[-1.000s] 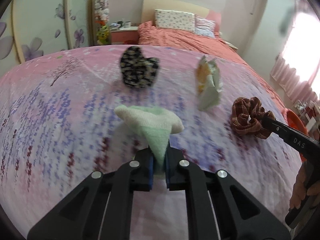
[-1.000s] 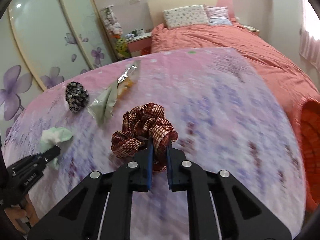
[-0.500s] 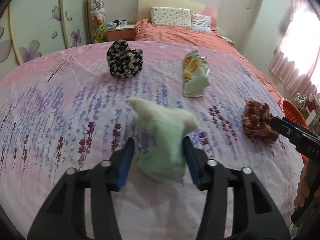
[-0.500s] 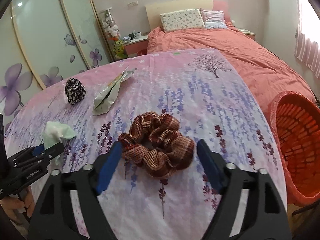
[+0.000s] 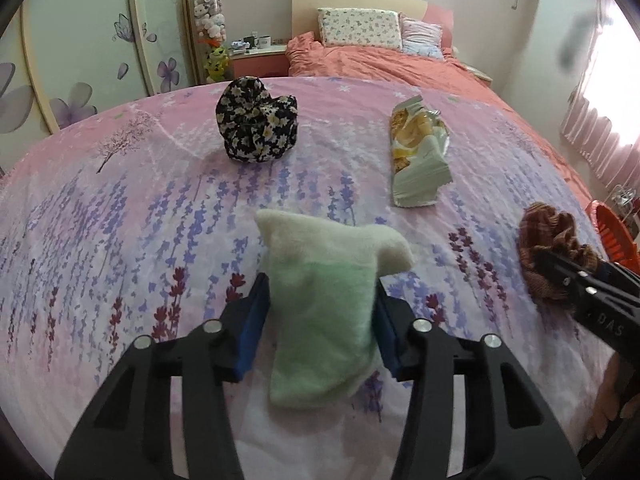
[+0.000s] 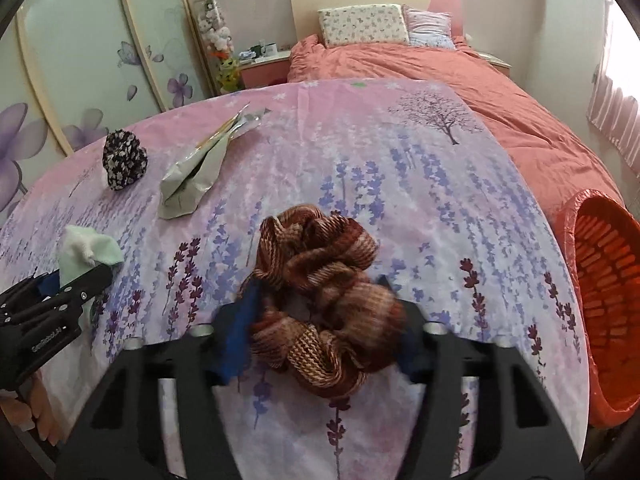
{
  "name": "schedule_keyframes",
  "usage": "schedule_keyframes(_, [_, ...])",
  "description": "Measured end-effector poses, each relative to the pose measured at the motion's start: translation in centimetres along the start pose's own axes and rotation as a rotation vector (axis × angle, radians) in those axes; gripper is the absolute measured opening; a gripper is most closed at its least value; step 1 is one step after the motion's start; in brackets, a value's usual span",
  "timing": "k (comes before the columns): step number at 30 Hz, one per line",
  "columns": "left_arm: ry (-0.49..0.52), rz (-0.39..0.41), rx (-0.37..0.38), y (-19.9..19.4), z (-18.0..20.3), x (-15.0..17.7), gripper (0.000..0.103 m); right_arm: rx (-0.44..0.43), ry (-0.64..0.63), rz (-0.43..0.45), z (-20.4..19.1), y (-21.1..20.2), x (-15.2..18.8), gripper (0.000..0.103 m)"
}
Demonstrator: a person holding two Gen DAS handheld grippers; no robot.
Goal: Collect trash
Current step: 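Grasp the brown plaid scrunchie with the right tool while the left tool holds the sock, then lift the sock and scrunchie and carry both over the orange basket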
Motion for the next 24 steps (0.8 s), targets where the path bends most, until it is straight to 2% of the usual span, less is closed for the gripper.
schedule_keyframes(7, [0.017, -0.005, -0.033, 0.2, 0.29, 0.09, 0.048, 0.015, -0.01, -0.005, 0.07, -0.18, 0.23, 0.051])
schedule_keyframes(24, [0.002, -0.004, -0.024, 0.27, 0.4, 0.17, 0.049, 0.0, 0.003, -0.005, -0.16, 0.05, 0.12, 0.052])
Point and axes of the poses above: each gripper's, at about its wrist camera, not at the fingertips, and y roughly the way its jaws point, z to its right, x to its underside, the point moved 4 cm from there along y, roughly the way its jaws point, and after that the axes turned 1 degree about -y, right-handed, at the moved point
